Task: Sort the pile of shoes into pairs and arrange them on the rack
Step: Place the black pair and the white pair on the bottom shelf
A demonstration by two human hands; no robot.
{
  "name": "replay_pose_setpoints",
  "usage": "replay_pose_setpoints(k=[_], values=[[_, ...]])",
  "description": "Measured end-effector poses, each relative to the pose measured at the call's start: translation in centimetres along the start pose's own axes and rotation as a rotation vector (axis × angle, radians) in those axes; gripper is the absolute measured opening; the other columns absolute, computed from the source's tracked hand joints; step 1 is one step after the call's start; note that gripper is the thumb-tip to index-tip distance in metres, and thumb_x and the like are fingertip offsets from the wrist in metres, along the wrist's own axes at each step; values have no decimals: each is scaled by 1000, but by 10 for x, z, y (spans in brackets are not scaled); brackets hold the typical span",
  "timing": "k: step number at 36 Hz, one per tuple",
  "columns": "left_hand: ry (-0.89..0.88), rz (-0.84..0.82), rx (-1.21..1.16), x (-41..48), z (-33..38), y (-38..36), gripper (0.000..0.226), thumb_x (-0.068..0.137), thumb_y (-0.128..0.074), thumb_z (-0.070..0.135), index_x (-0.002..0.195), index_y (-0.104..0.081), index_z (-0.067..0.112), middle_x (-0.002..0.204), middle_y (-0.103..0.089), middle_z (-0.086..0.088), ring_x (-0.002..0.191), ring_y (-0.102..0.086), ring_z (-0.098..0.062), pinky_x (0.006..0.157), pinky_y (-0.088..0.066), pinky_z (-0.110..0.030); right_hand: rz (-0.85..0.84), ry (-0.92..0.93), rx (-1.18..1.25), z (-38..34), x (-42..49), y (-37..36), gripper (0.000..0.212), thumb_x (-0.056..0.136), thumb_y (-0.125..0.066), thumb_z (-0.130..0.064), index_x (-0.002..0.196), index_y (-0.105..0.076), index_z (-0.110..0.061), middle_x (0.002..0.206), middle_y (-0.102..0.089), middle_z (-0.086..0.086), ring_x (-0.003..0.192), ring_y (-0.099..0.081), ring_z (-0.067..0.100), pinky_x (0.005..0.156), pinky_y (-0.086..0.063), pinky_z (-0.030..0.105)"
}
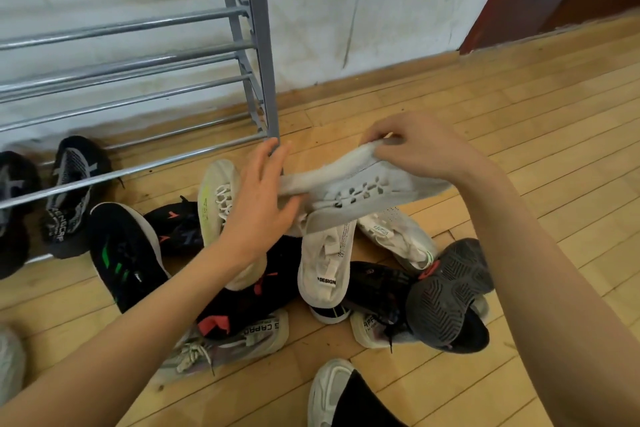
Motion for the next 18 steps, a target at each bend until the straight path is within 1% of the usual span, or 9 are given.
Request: replay_pose_setpoints(k=[2,4,8,10,11,13,14,16,18], values=[[56,-86,-25,2,-4,2,56,89,-58,19,142,-38,23,146,-38,2,125,-37,-6,109,-26,-19,-42,19,56,-6,4,-7,25,86,-54,-15,100,-70,-27,88,-64,-19,75,-55,-8,59,-36,7],[88,-175,-21,3,-8,3,47,90,-59,20,135,-49,22,132,-56,1,117,-53,-13,102,-39,-25,-77,37,85,-10,11,-16,27,86,-55,-15,102,-71,-29,87,-63,-21,68,-53,-13,57,-35,4],[139,-314,-19,-6,-15,4,37,90,-60,21,126,-58,26,115,-64,12,104,-56,-5,84,-40,-15,-120,104,67,-23,24,-41,34,85,-54,-8,112,-70,-21,114,-67,-8,101,-55,2,82,-39,10],[232,-297,-158,-16,-25,5,30,90,-60,19,118,-63,29,104,-66,17,95,-59,-2,79,-42,-11,-70,105,85,-26,29,-52,37,86,-53,-6,116,-67,-21,122,-64,-5,112,-54,9,91,-40,15],[299,-284,-246,-23,-33,5,26,90,-61,17,113,-65,28,100,-68,16,93,-62,-3,78,-45,-12,-29,102,76,-26,32,-56,40,85,-53,-7,121,-64,-21,127,-60,-2,118,-51,14,97,-40,22],[438,-250,-431,-40,-52,-1,23,88,-63,14,109,-68,22,98,-72,6,93,-67,-10,83,-51,-21,53,68,43,-23,36,-66,51,84,-56,-10,134,-53,-21,137,-49,5,129,-39,24,108,-34,36],[506,-224,-522,-50,-62,-4,23,87,-64,12,108,-68,20,101,-72,1,97,-67,-15,88,-52,-28,89,22,41,-19,36,-70,58,83,-59,-14,140,-45,-21,141,-42,7,133,-32,26,111,-30,38],[633,-166,-678,-69,-78,-8,24,84,-66,7,104,-66,21,105,-70,-6,101,-65,-23,92,-52,-39,155,-71,75,-12,33,-78,68,83,-65,-25,144,-36,-19,144,-35,10,136,-27,29,111,-28,38],[710,-117,-767,-85,-90,-8,26,83,-67,4,102,-64,21,106,-69,-9,102,-65,-25,90,-52,-40,148,-148,239,-6,29,-93,74,82,-68,-35,145,-30,-21,142,-37,10,131,-34,29,104,-35,38]])
Point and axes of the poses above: each hand's wrist, its own x-axis towards the middle knuckle, its own y-axis out of the back of the hand, z = x × y, the point moved 10 cm from there along x, towards the middle knuckle
